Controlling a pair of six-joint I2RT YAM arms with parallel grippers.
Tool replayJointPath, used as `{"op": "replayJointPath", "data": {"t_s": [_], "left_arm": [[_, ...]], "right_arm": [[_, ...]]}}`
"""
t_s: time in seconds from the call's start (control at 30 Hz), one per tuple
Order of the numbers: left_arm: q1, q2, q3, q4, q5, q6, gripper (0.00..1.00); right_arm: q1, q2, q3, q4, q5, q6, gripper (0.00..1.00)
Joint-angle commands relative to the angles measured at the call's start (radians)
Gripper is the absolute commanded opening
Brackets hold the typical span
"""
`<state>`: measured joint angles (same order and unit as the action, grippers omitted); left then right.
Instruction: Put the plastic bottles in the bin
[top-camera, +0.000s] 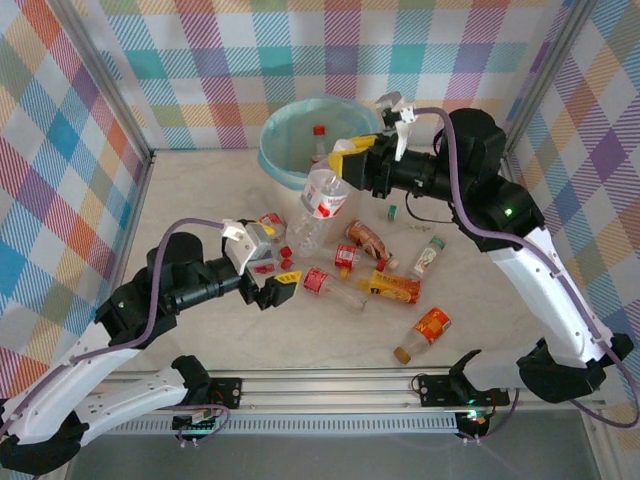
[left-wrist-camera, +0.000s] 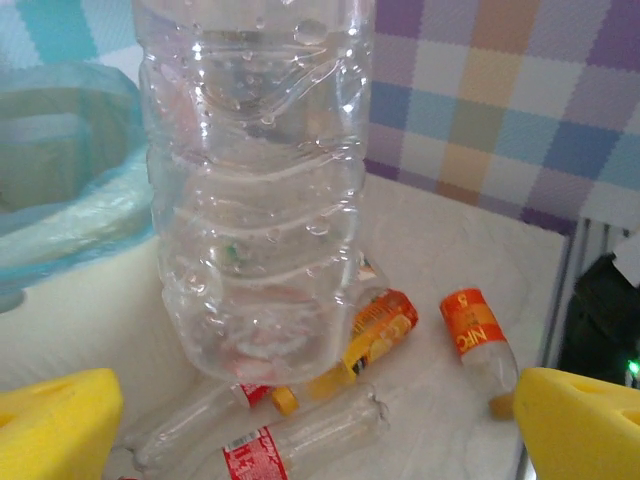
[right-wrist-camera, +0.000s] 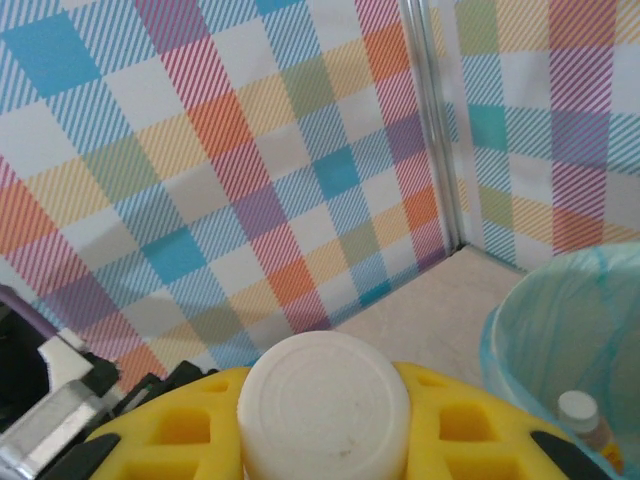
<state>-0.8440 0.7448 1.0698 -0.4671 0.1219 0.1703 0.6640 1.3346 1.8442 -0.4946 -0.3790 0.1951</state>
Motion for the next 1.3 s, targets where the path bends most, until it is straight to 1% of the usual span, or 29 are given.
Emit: {"op": "replayJointPath", "data": {"t_s": [0.0,0.07,0.13,0.2,0.37,0.47,0.5,0.6,0.7,0.77,0.97,1.1,1.27], "left_arm": [[-0.012,-0.035,-0.019,0.064,-0.074,-0.057,1.0],[-0.012,-0.054,-0.024,0.064,-0.104,-0.075,1.0],[-0.012,-0.068,-0.031,0.06,-0.157,-0.089,1.0],[-0.013,-0.078,-0.033,0.053,-0.252,-0.107,1.0],[-0.012,-0.086,-0.036,0.047,-0.42,-0.138,1.0],[-0.012,-0.061,-0.009,0.018,-0.487,-0.166,1.0],[-0.012,-0.047,0.003,0.003,-0.505,-0.171,1.0],[-0.012,-0.006,0.039,-0.042,-0.55,-0.199,1.0],[-0.012,0.02,0.057,-0.066,-0.583,-0.218,1.0],[-0.012,0.024,0.055,-0.066,-0.591,-0.224,1.0],[-0.012,0.029,0.032,-0.036,-0.616,-0.218,1.0],[-0.01,0.042,0.041,-0.055,-0.631,-0.214,1.0],[-0.01,0.038,0.03,-0.07,-0.642,-0.232,1.0]], "right_arm": [[-0.004,0.032,0.061,0.004,0.036,-0.075,0.15],[-0.005,0.057,0.091,-0.001,0.053,-0.099,0.15],[-0.005,0.082,0.121,-0.003,0.067,-0.127,0.15],[-0.006,0.107,0.155,-0.003,0.083,-0.155,0.15],[-0.005,0.17,0.236,0.006,0.134,-0.228,0.15],[-0.005,0.208,0.273,0.029,0.185,-0.284,0.16],[-0.005,0.223,0.281,0.04,0.206,-0.336,0.16],[-0.007,0.284,0.329,0.043,0.283,-0.414,0.16],[-0.011,0.377,0.407,-0.003,0.349,-0.48,0.16],[-0.02,0.433,0.444,-0.028,0.365,-0.5,0.16],[-0.056,0.569,0.503,-0.079,0.37,-0.498,0.17],[-0.077,0.652,0.551,-0.137,0.364,-0.479,0.17],[-0.112,0.733,0.556,-0.18,0.329,-0.437,0.2]]}}
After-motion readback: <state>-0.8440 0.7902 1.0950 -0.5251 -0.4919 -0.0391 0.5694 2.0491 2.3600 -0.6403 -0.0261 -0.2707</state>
